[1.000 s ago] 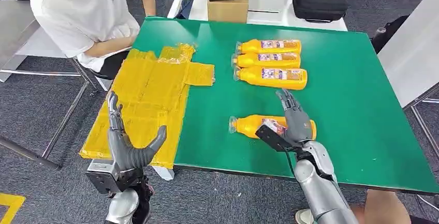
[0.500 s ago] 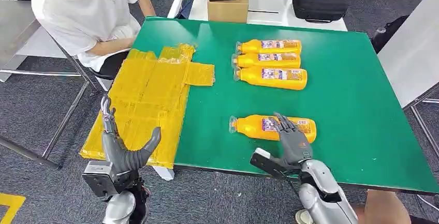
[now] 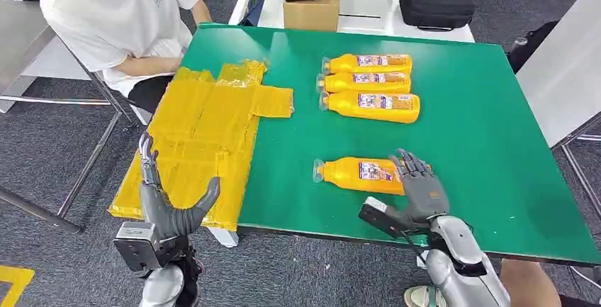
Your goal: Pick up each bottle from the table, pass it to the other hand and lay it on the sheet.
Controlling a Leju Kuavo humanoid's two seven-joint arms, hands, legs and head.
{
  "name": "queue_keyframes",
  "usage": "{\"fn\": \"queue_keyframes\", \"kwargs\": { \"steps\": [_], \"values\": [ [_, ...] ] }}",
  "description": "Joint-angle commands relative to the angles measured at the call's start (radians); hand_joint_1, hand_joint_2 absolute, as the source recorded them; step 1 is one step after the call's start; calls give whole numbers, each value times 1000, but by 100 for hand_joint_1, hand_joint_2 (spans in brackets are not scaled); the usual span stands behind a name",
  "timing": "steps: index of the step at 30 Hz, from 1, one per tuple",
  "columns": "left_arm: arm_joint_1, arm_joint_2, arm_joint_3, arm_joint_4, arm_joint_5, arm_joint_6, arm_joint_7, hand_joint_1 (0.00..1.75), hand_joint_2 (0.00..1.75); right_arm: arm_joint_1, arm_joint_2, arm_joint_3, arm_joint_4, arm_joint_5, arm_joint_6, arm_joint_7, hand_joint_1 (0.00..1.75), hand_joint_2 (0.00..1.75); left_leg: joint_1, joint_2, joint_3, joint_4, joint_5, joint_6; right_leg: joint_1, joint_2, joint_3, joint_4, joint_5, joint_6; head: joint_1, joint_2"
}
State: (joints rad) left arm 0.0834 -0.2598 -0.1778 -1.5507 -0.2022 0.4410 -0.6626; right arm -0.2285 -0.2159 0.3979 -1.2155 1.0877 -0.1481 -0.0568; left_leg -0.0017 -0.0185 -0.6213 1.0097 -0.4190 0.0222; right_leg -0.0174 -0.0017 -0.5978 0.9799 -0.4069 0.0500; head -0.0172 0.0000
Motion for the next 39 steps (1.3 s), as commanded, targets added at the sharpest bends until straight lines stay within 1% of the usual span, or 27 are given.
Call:
{"fn": "queue_keyframes", "kwargs": {
  "steps": [1, 3, 6, 7, 8, 12, 13, 15, 16, 18, 19, 21, 22, 23, 25, 26, 27, 28, 29, 31, 32, 33, 35, 36, 37, 38, 39],
  "values": [
    [-34, 8, -10, 46, 6, -3, 9, 0, 175, -134, 67, -32, 252, -50, 23, -20, 0, 175, 1, 3, 5, -1, -2, -1, 1, 2, 4, -1, -1, -2, 0, 0],
    [-40, 10, -12, 47, 5, 0, 9, 0, 175, -168, 77, -23, 329, -54, 23, -19, 0, 175, 1, 3, 4, -1, -1, -1, 1, 3, 3, -1, 0, -2, 0, 0],
    [-43, 12, -12, 46, 5, 2, 9, 0, 175, -181, 79, -18, 369, -50, 22, -19, 0, 175, 1, 4, 6, -1, -2, -2, 1, 3, 6, -1, -1, -3, 0, 0],
    [-43, 13, -12, 46, 6, 3, 10, 0, 175, -193, 81, -12, 401, -46, 21, -17, 0, 175, 0, 2, 3, -1, -1, -1, 1, 1, 3, -1, 0, -2, 0, 0],
    [-43, 15, -12, 46, 6, 4, 10, 0, 175, -199, 81, -9, 419, -47, 27, -17, 0, 175, 1, 3, 5, -1, -2, -2, 1, 3, 4, -1, -1, -2, 0, 0],
    [-43, 18, -9, 46, 7, 14, 10, 0, 175, -234, 51, 37, 484, -8, 53, 15, 0, 175, 0, 2, 3, -1, -1, -1, 0, 1, 3, -1, 0, -1, 0, 0],
    [-42, 18, -8, 45, 8, 16, 11, 0, 175, -240, 46, 40, 493, 2, 48, 29, 0, 175, 1, 3, 6, -1, -2, -2, 1, 2, 5, -1, -1, -2, 0, 0],
    [-38, 18, -5, 39, 9, 17, 13, 0, 175, -259, 31, 66, 507, 62, 26, 69, 0, 175, 0, 1, 3, -1, -1, -1, 1, 1, 3, -1, 0, -1, 0, 0],
    [-37, 18, -4, 38, 10, 17, 14, 0, 175, -269, 30, 64, 513, 67, 27, 73, 0, 175, 1, 3, 6, 0, -2, -1, 1, 2, 5, -1, -1, -2, 0, 0],
    [-35, 17, -3, 35, 11, 15, 16, 0, 175, -284, 30, 55, 526, 82, 23, 86, 0, 175, 0, 1, 2, -1, 0, -1, 0, 0, 2, -1, 0, -1, 0, 0],
    [-34, 16, -3, 35, 11, 15, 16, 0, 175, -291, 28, 55, 526, 86, 24, 87, 0, 175, 1, 2, 5, 0, -2, -1, 1, 1, 5, -1, -1, -2, 0, 0],
    [-33, 16, -5, 34, 11, 13, 16, 0, 175, -303, 26, 52, 536, 98, 25, 97, 0, 175, 0, 1, 3, 0, -1, -1, 0, 0, 3, -1, 0, -1, 0, 0],
    [-33, 16, -5, 33, 12, 13, 16, 0, 175, -317, 26, 52, 553, 112, 33, 101, 0, 175, 0, 2, 5, -1, -2, -1, 1, 2, 4, -1, -1, -2, 0, 0],
    [-32, 16, -4, 32, 12, 14, 16, 0, 175, -323, 26, 52, 557, 116, 34, 99, 0, 175, 0, 1, 3, 0, -1, -1, 0, 1, 3, 0, 0, -1, 0, 0],
    [-32, 17, -3, 31, 12, 14, 16, 0, 175, -327, 29, 51, 556, 116, 34, 99, 0, 175, 0, 3, 4, 0, -2, -1, 1, 2, 4, 0, -1, -2, 0, 0],
    [-31, 19, -2, 28, 11, 15, 16, 0, 175, -333, 31, 50, 567, 110, 52, 95, 0, 175, 0, 2, 4, 0, -1, -1, 0, 1, 4, 0, -1, -2, 0, 0],
    [-31, 19, -1, 28, 12, 15, 16, 0, 175, -338, 33, 51, 573, 107, 68, 88, 10, 175, 0, 1, 3, 0, -1, -1, 0, 0, 2, 0, 0, -1, 0, 0],
    [-32, 20, -1, 30, 12, 14, 16, 0, 175, -338, 34, 50, 577, 91, 85, 67, 145, 175, 0, 2, 5, 0, -2, -2, 1, 1, 4, 0, -1, -2, 0, 0],
    [-31, 20, 0, 34, 13, 13, 15, 0, 175, -337, 32, 50, 581, 87, 90, 62, 175, 175, 0, 1, 2, 0, 0, -1, 0, 1, 2, 0, 0, -1, 0, 0],
    [-36, 20, -1, 46, 16, 9, 11, 0, 175, -333, 40, 40, 595, 55, 96, 30, 175, 175, 0, 2, 5, 0, -2, -1, 1, 2, 5, -1, -1, -2, 0, 0],
    [-36, 19, -1, 47, 16, 9, 11, 0, 175, -331, 40, 40, 596, 54, 95, 29, 175, 175, 0, 2, 4, -1, -1, -1, 1, 1, 4, -1, -1, -2, 0, 0],
    [-39, 20, -3, 53, 19, 8, 6, 0, 175, -324, 46, 31, 601, 27, 84, 1, 175, 175, 0, 2, 6, -1, -2, -2, 1, 1, 6, -1, -1, -2, 0, 0],
    [-41, 20, -5, 58, 23, 6, 3, 0, 175, -311, 50, 19, 604, -2, 75, -22, 175, 175, 1, 0, 5, -1, -1, -1, 1, 0, 5, -2, -1, -2, 0, 0],
    [-43, 21, -7, 62, 27, 5, -1, 0, 175, -299, 55, 3, 602, -41, 72, -56, 175, 175, 0, 0, 4, -1, 0, -1, 1, 0, 3, -1, 0, -1, 0, 0],
    [-43, 21, -8, 64, 29, 7, -3, 0, 175, -282, 65, -18, 599, -72, 57, -62, 175, 175, 1, 1, 6, -1, -1, -2, 1, 0, 6, -1, -1, -2, 0, 0],
    [-43, 21, -8, 64, 30, 7, -3, 0, 175, -275, 69, -17, 599, -71, 49, -62, 175, 175, 1, 0, 4, -1, 0, -1, 1, 0, 4, -2, 0, -2, 0, 0],
    [-42, 21, -9, 63, 31, 9, -4, 0, 175, -262, 77, -23, 603, -85, 45, -61, 175, 175, 1, 1, 8, -2, -2, -2, 2, 0, 7, -3, -1, -3, 0, 0]
  ]
}}
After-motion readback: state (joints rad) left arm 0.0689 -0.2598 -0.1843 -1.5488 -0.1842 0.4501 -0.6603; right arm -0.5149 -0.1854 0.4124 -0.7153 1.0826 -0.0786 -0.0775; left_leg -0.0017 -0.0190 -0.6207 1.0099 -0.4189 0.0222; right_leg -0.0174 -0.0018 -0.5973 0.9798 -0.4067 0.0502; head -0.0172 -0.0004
